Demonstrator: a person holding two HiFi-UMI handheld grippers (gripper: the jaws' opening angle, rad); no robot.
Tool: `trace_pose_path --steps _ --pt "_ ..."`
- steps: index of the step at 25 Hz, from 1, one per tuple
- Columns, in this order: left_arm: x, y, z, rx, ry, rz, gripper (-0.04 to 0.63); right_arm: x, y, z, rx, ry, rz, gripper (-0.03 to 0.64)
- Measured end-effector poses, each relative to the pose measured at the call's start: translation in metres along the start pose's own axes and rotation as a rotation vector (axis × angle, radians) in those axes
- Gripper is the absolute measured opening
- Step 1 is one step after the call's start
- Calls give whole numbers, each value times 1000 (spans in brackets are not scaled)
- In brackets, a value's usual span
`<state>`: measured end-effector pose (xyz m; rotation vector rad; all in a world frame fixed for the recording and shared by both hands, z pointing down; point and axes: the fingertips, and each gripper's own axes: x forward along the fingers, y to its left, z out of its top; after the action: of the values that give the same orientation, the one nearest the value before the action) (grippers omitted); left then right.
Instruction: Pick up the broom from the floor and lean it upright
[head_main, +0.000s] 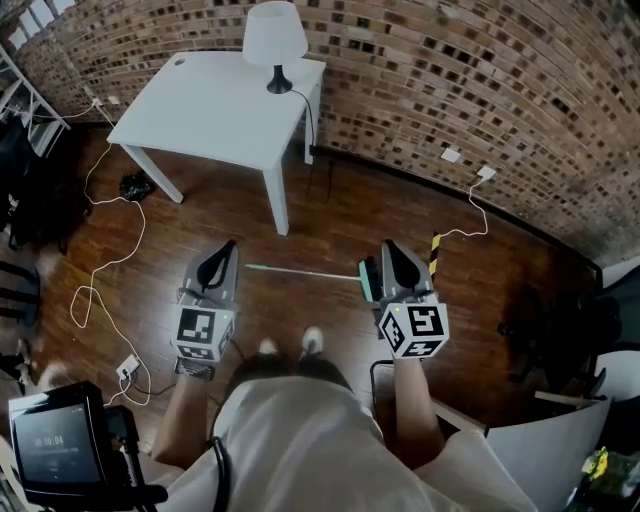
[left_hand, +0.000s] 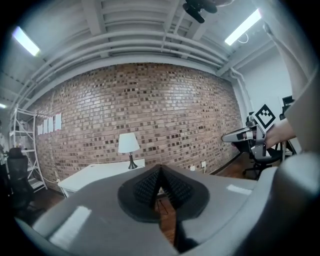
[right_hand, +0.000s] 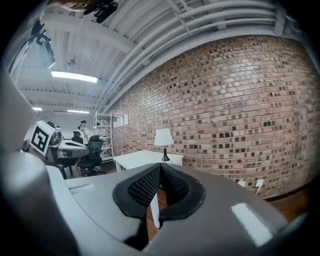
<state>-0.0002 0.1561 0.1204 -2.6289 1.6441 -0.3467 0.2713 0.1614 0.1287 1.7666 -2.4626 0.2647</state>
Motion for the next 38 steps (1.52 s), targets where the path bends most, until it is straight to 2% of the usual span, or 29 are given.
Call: trace_pose_path --steps 6,12,18,22,26,30,33,38 --pt "30 9 -5 -4 11 -33 -2 26 -7 0 13 4 -24 14" --pt "52 19 -2 -15 11 -47 -2 46 -4 8 -9 11 -9 14" --pt "64 19 -14 -30 37 -49 -2 60 -14 -2 -26 60 -2 14" --pt "71 24 -26 -43 58 -38 -2 76 -9 -9 -35 101 63 14" --pt "78 34 -38 -53 80 6 -2 100 0 -15 -61 129 139 14" --pt "79 47 -66 -61 124 67 -2 124 13 -35 -92 170 208 15" --pt "81 59 -94 -74 166 95 -2 146 24 -67 -105 239 265 23" --pt "86 89 -173 -116 261 134 -2 196 46 -137 -128 382 357 66"
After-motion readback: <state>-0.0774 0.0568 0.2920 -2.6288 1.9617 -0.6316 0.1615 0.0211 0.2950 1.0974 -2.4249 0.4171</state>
